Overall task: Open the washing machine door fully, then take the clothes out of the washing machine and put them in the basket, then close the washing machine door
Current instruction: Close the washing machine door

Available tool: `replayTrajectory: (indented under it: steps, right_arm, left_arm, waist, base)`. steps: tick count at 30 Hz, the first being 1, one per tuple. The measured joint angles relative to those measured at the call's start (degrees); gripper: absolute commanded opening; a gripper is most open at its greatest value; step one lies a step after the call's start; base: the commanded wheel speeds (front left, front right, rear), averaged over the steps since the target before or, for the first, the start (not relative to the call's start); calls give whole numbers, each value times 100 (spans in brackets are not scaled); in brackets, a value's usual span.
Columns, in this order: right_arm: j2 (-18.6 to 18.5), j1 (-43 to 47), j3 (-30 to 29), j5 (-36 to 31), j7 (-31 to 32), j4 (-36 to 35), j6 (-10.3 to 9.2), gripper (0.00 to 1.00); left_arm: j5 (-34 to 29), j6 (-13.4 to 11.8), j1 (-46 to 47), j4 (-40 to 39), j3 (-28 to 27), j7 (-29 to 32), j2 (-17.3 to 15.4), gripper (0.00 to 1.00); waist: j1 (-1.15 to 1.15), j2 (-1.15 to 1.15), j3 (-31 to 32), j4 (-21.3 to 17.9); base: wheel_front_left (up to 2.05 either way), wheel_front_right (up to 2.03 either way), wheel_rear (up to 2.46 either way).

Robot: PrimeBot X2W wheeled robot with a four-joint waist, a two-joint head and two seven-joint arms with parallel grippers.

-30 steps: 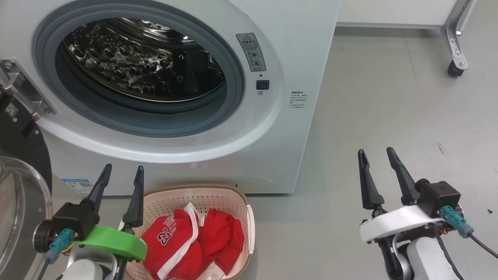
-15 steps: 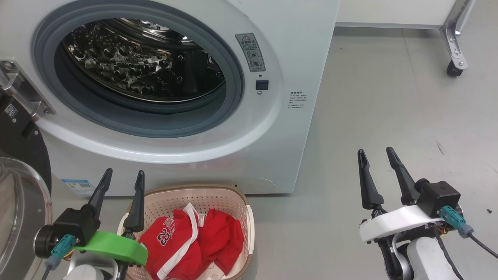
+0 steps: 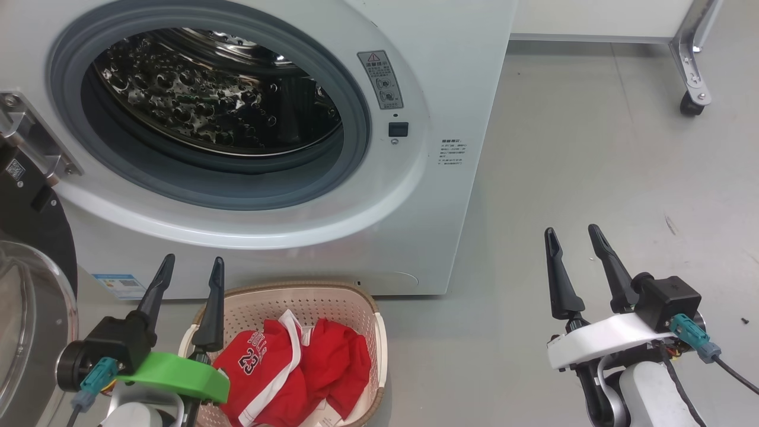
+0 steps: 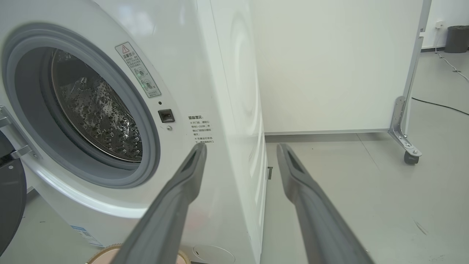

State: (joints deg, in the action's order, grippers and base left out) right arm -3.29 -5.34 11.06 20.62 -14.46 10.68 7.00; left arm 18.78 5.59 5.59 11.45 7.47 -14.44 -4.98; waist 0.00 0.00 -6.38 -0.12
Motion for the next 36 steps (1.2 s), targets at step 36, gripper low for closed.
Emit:
replayTrajectory:
  steps: [36]
  right_arm:
    - [3,0,53,1,0,93,0,100]
  left_arm:
    - [0,58,-76,-33,-78,0,38,100]
  waist:
    - [0,0,-23,6]
  base:
    - [-37,37,0]
